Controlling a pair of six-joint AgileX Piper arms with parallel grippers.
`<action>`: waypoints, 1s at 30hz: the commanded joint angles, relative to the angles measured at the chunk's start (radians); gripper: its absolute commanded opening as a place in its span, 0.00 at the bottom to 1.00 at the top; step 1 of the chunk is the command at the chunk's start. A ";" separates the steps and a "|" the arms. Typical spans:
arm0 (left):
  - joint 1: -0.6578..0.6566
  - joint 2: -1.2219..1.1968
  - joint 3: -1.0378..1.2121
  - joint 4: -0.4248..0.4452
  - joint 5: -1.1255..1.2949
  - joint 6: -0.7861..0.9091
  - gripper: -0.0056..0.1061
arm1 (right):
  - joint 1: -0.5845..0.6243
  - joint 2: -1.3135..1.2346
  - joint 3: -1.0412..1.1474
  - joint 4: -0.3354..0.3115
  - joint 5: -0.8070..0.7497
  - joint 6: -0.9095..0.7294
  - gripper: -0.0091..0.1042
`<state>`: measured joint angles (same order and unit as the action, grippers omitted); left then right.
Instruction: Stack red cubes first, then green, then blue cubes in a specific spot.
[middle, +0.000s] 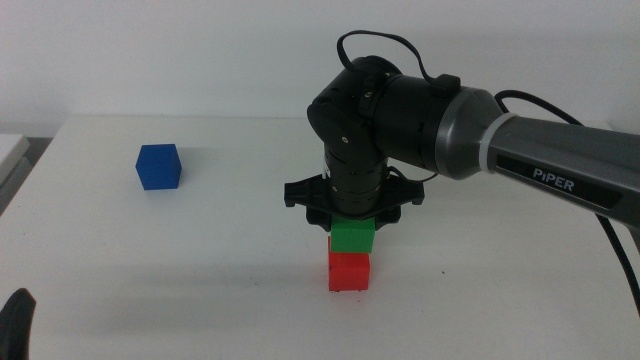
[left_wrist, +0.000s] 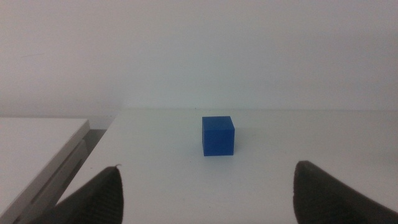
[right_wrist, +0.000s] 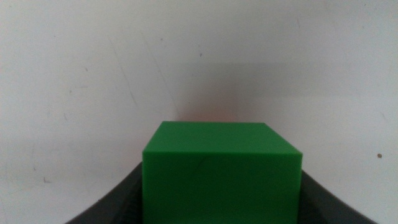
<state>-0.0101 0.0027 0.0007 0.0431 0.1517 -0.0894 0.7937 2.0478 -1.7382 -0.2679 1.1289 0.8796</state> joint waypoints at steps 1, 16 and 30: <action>0.000 -0.003 -0.001 0.002 -0.012 -0.014 0.89 | -0.004 -0.007 0.003 -0.014 -0.002 -0.001 0.11; 0.000 -0.003 -0.001 0.002 -0.011 -0.016 0.89 | 0.001 0.031 0.003 0.012 0.019 -0.046 0.11; 0.000 -0.003 -0.001 0.002 -0.011 -0.022 0.89 | 0.003 0.034 0.003 0.010 0.019 -0.053 0.82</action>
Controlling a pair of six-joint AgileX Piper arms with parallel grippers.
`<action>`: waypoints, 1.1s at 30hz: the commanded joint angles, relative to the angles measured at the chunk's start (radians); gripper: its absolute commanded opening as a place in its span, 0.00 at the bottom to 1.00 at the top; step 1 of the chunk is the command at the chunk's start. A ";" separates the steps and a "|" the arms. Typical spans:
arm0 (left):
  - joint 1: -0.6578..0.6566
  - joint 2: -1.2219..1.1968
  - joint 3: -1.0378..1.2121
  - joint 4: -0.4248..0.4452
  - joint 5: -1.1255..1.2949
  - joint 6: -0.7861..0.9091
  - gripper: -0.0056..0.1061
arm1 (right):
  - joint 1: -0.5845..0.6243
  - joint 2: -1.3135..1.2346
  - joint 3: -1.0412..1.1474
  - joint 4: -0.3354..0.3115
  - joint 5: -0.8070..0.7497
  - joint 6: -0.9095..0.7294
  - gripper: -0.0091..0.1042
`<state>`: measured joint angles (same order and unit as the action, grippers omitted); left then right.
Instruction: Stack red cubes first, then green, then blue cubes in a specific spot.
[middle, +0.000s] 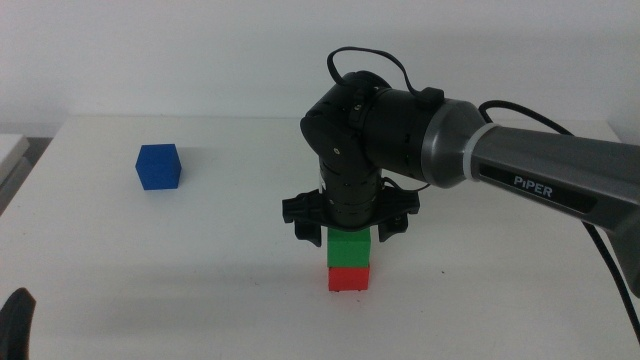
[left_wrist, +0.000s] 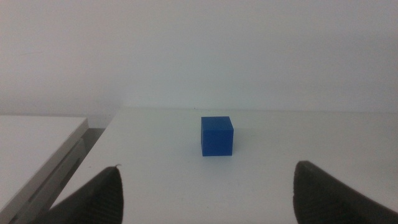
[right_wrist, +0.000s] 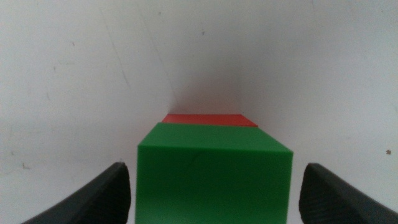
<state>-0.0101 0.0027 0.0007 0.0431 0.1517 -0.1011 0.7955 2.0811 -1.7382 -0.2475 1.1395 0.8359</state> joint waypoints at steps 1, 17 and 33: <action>0.000 -0.003 -0.001 0.002 -0.011 -0.010 0.89 | 0.001 -0.001 0.003 -0.011 0.008 -0.019 0.86; 0.000 -0.003 -0.001 0.002 -0.011 -0.010 0.89 | 0.064 -0.839 0.400 -0.039 -0.132 -0.504 0.90; 0.000 -0.003 -0.001 0.002 -0.011 -0.004 0.89 | 0.051 -1.304 0.573 0.109 -0.090 -0.751 0.90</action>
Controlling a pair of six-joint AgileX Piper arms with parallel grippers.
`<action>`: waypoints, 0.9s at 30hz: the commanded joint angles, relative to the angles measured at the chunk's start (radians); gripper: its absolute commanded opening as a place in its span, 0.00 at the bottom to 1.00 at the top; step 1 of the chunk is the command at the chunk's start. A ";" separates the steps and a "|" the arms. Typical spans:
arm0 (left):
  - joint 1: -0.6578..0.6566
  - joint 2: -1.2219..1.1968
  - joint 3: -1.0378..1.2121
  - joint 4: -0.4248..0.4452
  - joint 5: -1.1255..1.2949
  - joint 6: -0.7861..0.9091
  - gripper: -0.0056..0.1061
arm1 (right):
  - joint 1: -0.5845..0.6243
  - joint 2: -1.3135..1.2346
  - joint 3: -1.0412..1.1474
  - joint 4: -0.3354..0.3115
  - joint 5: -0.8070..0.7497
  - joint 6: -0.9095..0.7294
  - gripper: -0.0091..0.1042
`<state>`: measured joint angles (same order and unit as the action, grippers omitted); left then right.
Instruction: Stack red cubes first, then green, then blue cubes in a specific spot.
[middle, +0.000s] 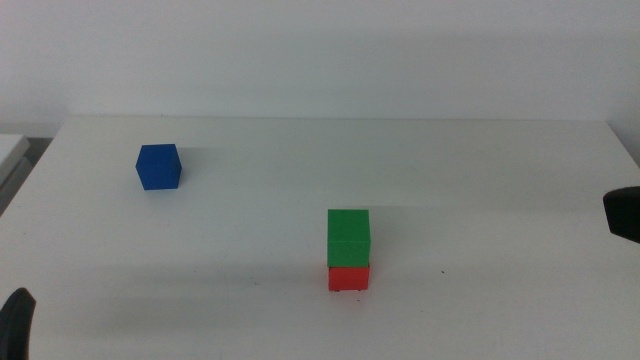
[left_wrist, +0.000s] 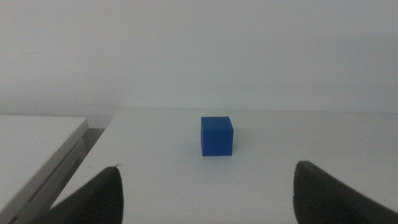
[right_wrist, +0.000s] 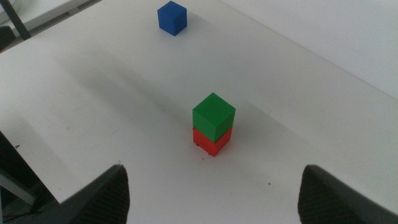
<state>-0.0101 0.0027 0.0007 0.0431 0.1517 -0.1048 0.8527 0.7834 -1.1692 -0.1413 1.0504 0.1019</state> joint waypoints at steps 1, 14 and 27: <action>0.000 -0.003 -0.001 0.002 -0.011 0.000 0.89 | -0.006 -0.006 0.004 0.007 -0.001 -0.017 0.90; 0.000 0.081 -0.068 -0.011 -0.009 -0.005 0.89 | -0.006 0.010 0.002 0.023 -0.001 -0.013 0.90; 0.000 0.943 -0.806 -0.021 0.303 -0.005 0.89 | -0.006 0.010 0.002 0.023 -0.001 -0.013 0.90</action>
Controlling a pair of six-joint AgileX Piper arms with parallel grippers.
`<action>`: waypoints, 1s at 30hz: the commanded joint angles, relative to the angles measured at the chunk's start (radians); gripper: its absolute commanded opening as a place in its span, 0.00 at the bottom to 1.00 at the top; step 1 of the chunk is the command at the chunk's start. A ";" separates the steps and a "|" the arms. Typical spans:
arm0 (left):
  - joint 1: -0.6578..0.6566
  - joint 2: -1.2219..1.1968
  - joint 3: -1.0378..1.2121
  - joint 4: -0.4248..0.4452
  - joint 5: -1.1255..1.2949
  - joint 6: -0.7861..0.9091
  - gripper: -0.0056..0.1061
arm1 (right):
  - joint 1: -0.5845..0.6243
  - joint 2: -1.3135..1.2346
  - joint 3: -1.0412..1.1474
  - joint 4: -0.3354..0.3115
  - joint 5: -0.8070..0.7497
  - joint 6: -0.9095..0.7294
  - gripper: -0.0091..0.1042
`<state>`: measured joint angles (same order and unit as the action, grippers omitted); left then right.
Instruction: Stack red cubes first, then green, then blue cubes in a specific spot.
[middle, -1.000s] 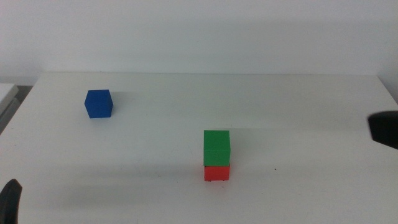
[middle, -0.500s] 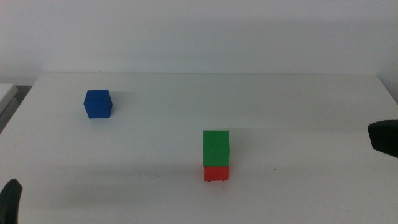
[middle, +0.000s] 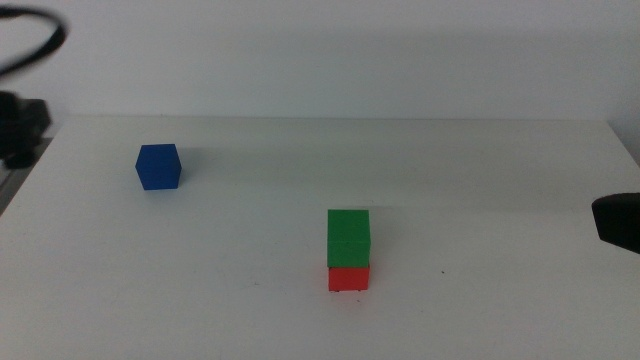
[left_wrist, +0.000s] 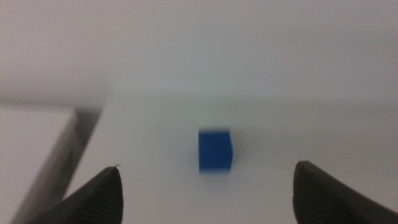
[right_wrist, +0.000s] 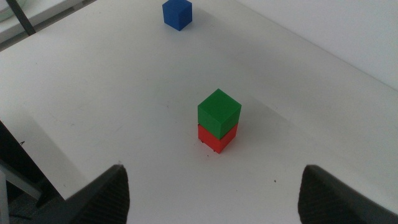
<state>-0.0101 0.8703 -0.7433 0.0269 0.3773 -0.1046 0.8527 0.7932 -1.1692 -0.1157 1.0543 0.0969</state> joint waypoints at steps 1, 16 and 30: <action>0.000 0.131 -0.111 -0.004 0.142 -0.005 0.89 | -0.006 0.000 0.002 -0.003 -0.005 -0.008 0.90; 0.000 0.797 -0.727 -0.067 0.498 0.055 0.89 | -0.006 0.000 0.002 -0.001 -0.007 -0.008 0.90; 0.008 1.271 -1.138 -0.132 0.658 0.105 0.89 | -0.006 0.000 0.002 -0.003 -0.007 -0.008 0.90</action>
<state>-0.0078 2.1163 -1.8535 -0.0832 1.0242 0.0000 0.8527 0.7932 -1.1692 -0.1157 1.0543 0.0969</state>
